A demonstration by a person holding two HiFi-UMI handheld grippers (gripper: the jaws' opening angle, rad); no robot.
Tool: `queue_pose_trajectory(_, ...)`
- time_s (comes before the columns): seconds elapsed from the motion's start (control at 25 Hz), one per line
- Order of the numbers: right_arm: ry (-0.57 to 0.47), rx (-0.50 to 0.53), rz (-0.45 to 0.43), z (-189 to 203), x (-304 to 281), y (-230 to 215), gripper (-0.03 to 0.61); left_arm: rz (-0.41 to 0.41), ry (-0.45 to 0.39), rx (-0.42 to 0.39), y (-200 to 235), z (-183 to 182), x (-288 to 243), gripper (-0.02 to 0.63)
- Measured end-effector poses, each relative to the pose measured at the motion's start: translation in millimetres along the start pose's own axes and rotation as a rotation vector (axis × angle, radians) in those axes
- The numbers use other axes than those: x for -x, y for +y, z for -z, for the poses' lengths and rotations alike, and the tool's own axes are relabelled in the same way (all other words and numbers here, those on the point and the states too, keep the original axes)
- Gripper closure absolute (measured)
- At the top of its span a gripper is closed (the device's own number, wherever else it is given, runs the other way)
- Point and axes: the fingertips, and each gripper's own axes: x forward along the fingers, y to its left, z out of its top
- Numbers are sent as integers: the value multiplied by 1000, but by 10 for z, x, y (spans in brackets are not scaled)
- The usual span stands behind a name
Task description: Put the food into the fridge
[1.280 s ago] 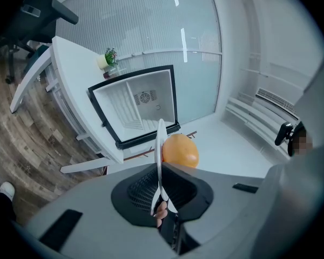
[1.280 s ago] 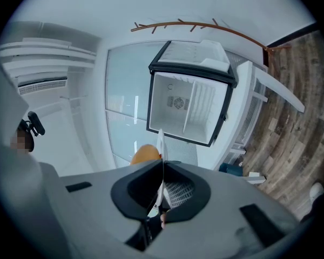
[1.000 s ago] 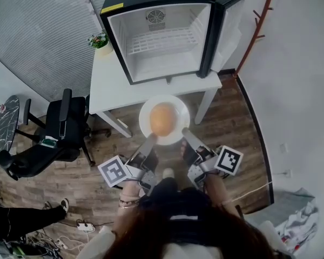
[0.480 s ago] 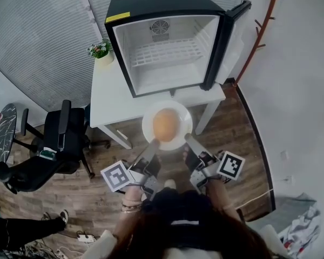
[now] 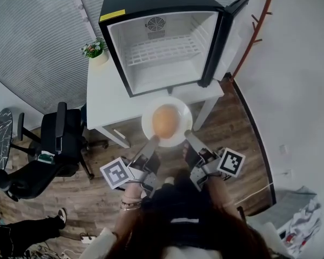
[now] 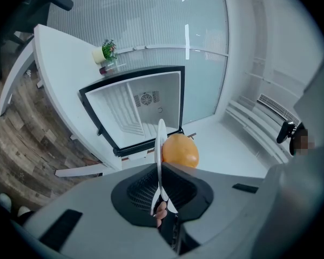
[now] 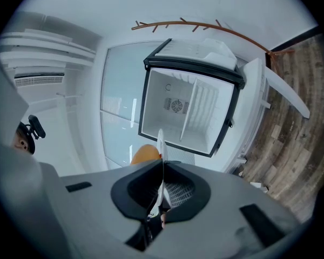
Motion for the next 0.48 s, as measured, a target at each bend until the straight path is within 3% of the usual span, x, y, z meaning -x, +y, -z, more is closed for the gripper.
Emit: queue_pose_trajectory(0.48, -13, 8, -10, -221, -106, -65, 572, 10, 7, -5, 22, -98, -241, 597)
